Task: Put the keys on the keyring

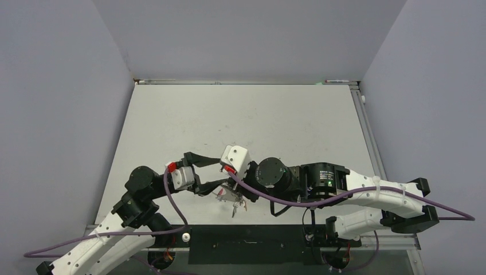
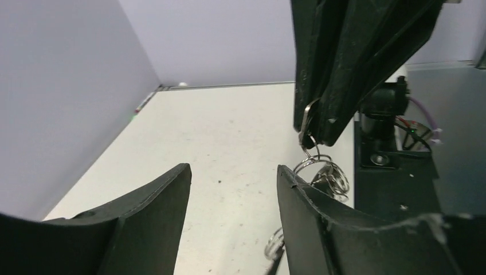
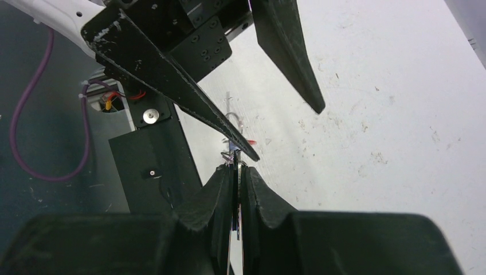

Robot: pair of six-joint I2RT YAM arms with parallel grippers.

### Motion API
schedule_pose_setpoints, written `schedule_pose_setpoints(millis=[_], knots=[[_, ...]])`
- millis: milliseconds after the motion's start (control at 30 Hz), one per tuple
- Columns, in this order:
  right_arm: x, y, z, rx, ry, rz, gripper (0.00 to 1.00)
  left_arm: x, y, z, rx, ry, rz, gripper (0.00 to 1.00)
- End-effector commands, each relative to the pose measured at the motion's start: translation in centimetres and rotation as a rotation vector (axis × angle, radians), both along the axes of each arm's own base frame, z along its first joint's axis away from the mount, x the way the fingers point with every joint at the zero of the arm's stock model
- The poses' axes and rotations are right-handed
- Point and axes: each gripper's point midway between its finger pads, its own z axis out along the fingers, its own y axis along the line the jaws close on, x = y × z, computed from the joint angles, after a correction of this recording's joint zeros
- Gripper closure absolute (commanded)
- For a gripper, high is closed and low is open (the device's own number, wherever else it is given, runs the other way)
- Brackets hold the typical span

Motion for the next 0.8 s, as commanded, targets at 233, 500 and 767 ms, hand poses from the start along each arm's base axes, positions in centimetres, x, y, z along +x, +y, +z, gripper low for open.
schedule_pose_setpoints(millis=[233, 500, 767], knots=[[2.0, -0.3, 3.6, 0.110, -0.005, -0.170, 0.95, 1.7, 4.0, 4.7, -0.095, -0.035, 0.242, 0.54], [2.3, 0.3, 3.3, 0.107, 0.026, -0.220, 0.95, -0.3, 1.9, 4.3, -0.138, 0.019, 0.076, 0.49], [2.7, 0.1, 3.9, 0.168, 0.050, -0.289, 0.95, -1.6, -0.5, 3.3, -0.091, 0.151, -0.081, 0.46]])
